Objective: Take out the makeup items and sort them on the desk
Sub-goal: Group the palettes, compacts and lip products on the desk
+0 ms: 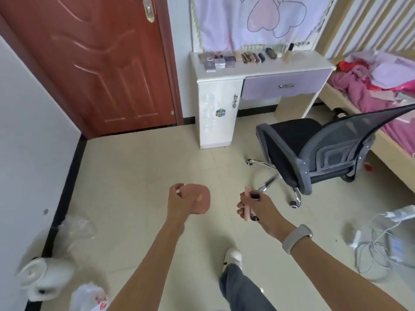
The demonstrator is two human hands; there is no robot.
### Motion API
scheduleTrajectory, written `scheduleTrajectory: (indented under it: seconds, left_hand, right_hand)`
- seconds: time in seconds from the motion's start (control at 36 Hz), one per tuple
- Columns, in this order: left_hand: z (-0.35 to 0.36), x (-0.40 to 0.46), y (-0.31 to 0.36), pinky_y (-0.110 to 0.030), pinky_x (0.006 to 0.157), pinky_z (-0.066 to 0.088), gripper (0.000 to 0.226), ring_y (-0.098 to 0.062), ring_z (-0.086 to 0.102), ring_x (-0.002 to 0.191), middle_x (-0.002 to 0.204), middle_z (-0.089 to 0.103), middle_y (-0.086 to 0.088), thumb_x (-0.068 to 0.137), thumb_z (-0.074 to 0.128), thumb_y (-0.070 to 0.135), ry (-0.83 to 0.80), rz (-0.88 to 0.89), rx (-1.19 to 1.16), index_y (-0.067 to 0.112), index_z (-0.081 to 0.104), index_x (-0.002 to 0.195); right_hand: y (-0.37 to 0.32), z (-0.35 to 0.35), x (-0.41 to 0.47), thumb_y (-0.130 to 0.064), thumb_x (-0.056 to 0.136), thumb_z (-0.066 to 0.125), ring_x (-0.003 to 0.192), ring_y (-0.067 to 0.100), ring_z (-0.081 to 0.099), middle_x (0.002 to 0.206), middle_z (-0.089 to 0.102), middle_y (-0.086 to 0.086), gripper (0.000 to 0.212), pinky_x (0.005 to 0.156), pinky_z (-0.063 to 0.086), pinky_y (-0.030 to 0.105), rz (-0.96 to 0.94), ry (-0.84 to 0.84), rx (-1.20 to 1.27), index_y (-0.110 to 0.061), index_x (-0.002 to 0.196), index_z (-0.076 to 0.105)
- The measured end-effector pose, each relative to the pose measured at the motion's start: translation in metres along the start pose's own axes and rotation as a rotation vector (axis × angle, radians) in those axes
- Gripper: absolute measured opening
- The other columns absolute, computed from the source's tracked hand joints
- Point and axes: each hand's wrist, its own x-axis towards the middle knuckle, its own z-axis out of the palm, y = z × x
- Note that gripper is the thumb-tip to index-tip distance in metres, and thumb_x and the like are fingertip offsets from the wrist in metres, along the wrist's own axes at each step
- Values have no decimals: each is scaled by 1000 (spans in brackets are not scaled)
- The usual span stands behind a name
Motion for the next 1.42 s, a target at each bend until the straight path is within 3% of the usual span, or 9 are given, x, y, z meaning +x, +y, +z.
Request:
scheduleTrajectory:
  seconds: [0.36,0.58,0.69,0.81,0.92,1.0,1.17,1.31,1.42]
  left_hand:
    - [178,240,138,-27,62,51,54,-22,56,94,115,50,-5,76,73,8,-63,5,40,19,45,122]
    - [248,349,206,-33,71,55,66,-26,61,100,116,53,-6,64,81,20,-124,-18,0,21,42,118]
    - [283,411,230,-30,63,54,57,-27,61,99,119,54,-10,74,79,16,-160,-28,5,18,41,118]
    - [321,482,257,-28,60,54,72,-24,61,94,117,53,-10,60,80,22,-257,-37,23,19,39,119]
    - [356,561,287,-27,61,54,55,-25,61,94,117,52,-10,78,74,10,-303,-58,58,18,39,119]
    - [379,613,314,-29,61,55,50,-29,61,96,114,52,-10,81,72,11,-357,-59,126,19,39,118]
    - [423,674,351,-34,79,56,49,-22,61,96,108,54,-2,82,72,20,-456,-56,226,20,40,118]
    - [452,707,362,-32,70,58,26,-20,58,93,109,52,-1,97,49,28,-481,-102,243,20,43,121]
    - [466,734,358,-33,69,55,24,-17,58,82,99,53,1,97,47,13,-427,-123,254,18,45,120]
  right_hand:
    - [-160,-63,249,-2,94,50,58,23,52,69,54,13,6,52,49,27,60,139,136,-4,92,55]
    - [-255,-73,371,-14,92,59,51,20,51,61,55,7,11,54,47,29,44,10,34,-3,93,59]
    - [-292,-70,434,-21,91,61,52,19,52,69,58,6,18,57,48,30,21,-41,-7,-3,94,61]
    - [-331,-70,508,-26,91,59,53,16,54,68,64,4,21,60,46,30,-27,-45,-127,-5,92,63]
    - [-376,-74,586,-24,90,61,52,14,55,75,64,12,16,57,45,26,-25,-33,-197,-8,91,63]
    - [-412,-76,633,-19,90,61,47,14,54,63,60,7,12,53,44,24,-15,-6,-173,-9,83,60]
    - [-462,-88,690,-21,91,60,47,14,51,55,54,7,15,50,41,21,21,47,-163,-7,85,58]
    - [-478,-107,724,-16,92,59,48,16,49,60,51,10,13,45,41,19,70,177,-127,-5,85,54]
    - [-487,-129,743,-13,91,59,51,20,47,60,49,10,10,51,41,26,127,263,-61,-6,85,55]
